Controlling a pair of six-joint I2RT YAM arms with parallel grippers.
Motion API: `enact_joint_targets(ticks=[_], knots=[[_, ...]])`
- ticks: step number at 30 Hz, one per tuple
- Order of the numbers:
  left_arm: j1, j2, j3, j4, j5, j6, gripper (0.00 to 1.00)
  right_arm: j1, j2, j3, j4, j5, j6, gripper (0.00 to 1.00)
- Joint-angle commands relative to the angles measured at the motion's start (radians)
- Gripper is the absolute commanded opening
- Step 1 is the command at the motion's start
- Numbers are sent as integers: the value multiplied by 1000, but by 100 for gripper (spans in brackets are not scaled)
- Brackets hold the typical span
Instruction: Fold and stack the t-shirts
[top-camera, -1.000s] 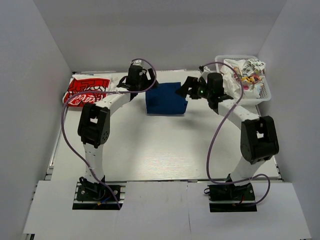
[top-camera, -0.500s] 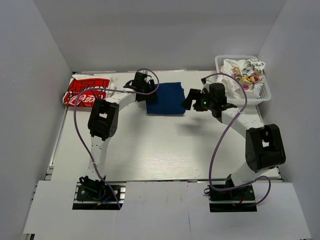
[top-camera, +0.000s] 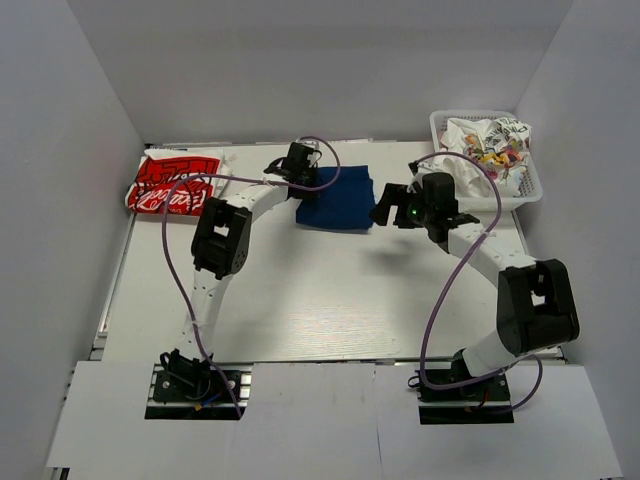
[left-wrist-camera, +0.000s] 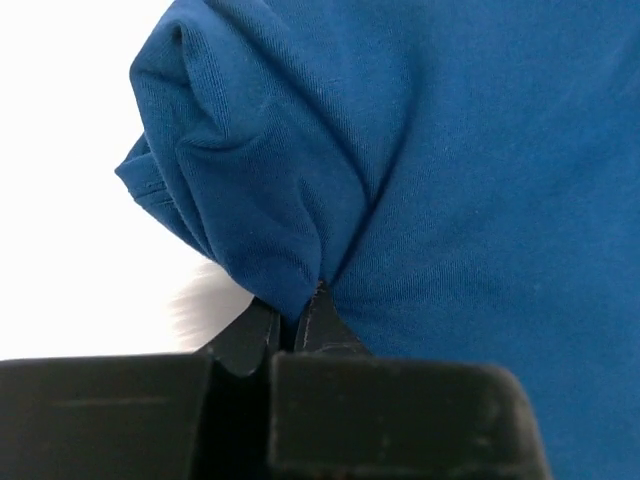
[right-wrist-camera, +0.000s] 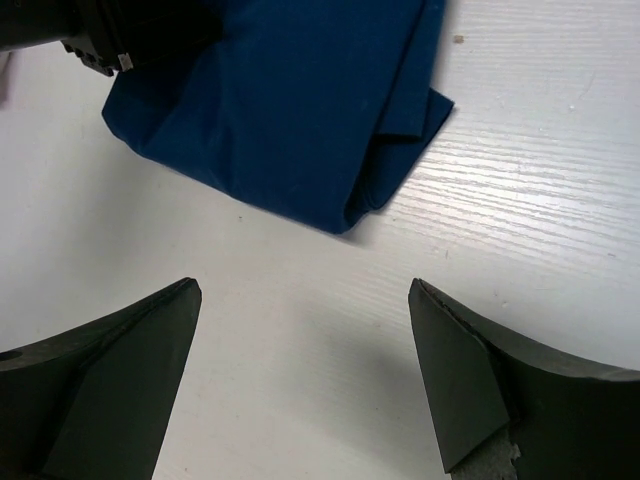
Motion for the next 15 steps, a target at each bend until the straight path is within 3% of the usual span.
enact_joint_targets(ticks=[1,4,8,15], knots=[[-9,18,22,-144,-164,163,0,-6,-59,-28,31,55,-42,90],[-9,-47,32,-144,-297,260,0,-8,-69,-44,42,100,-49,90],[0,-197,-115,8,-455,456,0,-9,-83,-76,67,121,-56,90],[31,-410,-348,191,-607,675,0,-11,-96,-91,82,155,-62,90]])
